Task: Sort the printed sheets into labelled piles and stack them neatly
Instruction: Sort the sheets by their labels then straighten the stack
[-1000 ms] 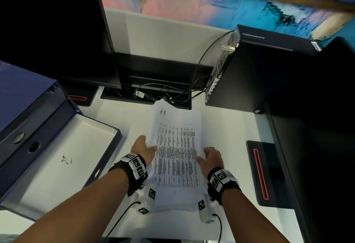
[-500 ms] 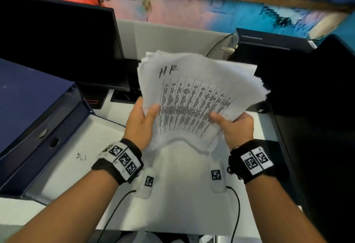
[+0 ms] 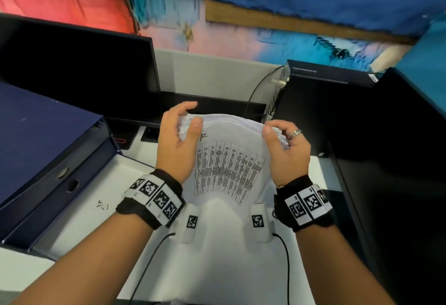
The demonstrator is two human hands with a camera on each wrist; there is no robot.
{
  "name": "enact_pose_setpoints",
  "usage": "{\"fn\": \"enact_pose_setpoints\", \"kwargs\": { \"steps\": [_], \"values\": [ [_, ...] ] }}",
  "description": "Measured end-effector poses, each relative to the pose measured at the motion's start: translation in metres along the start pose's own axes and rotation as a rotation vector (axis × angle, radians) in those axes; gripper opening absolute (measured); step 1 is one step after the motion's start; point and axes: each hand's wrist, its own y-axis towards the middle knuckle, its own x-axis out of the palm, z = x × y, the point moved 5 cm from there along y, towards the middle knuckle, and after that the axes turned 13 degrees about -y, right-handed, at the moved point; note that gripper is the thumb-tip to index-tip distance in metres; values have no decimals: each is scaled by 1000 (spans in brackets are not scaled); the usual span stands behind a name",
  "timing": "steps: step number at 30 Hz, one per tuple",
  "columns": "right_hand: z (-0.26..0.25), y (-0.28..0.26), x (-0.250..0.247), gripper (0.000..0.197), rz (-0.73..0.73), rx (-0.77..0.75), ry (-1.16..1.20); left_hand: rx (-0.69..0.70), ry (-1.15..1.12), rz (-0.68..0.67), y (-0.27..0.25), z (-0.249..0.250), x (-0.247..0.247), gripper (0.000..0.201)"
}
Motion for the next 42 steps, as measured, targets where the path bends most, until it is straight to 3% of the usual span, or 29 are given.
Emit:
{"fn": "enact_pose_setpoints", "kwargs": {
  "steps": [2,8,11,14,18,21,25,27,28,30,31,34,37,38,40,42],
  "values": [
    [3,0,-1,12,46,16,-11,-29,69,6,6,-3,1,12],
    [9,0,-5,28,145,92,74,-75,59,74,7,-1,1,14],
    [12,-1,-3,24,152,137,118,-115,19,151,8,-2,0,18],
    [5,-6,2,6,124,106,106,-113,-15,187,10,1,1,18],
    [6,-9,4,12,134,114,121,-100,5,192,12,0,0,10],
    [13,-8,1,14,171,144,145,-127,-11,207,17,-13,-7,17],
    [15,-9,1,25,117,156,191,-129,-38,159,18,-13,-9,18],
    [20,-11,4,46,14,157,233,-102,-113,60,16,-10,-10,15],
    [24,-13,6,51,-44,167,227,-97,-119,-16,16,-11,-11,24],
    [29,-12,9,39,-114,167,147,-106,-7,-157,15,-17,-13,32],
    [29,-10,9,26,-126,151,113,-118,55,-184,15,-18,-14,26],
    [22,-2,3,15,-82,65,37,-62,50,-181,20,-5,-16,11],
    [24,-1,-10,19,-38,17,47,9,-50,-177,20,4,-19,37],
    [30,-4,-10,22,-66,49,50,-48,-83,-193,17,-2,-20,54],
    [46,-11,-2,36,-162,133,70,-293,-134,-220,6,-30,-20,81],
    [58,-15,6,43,-213,208,80,-470,-149,-239,-7,-55,-17,77]
  ]
}}
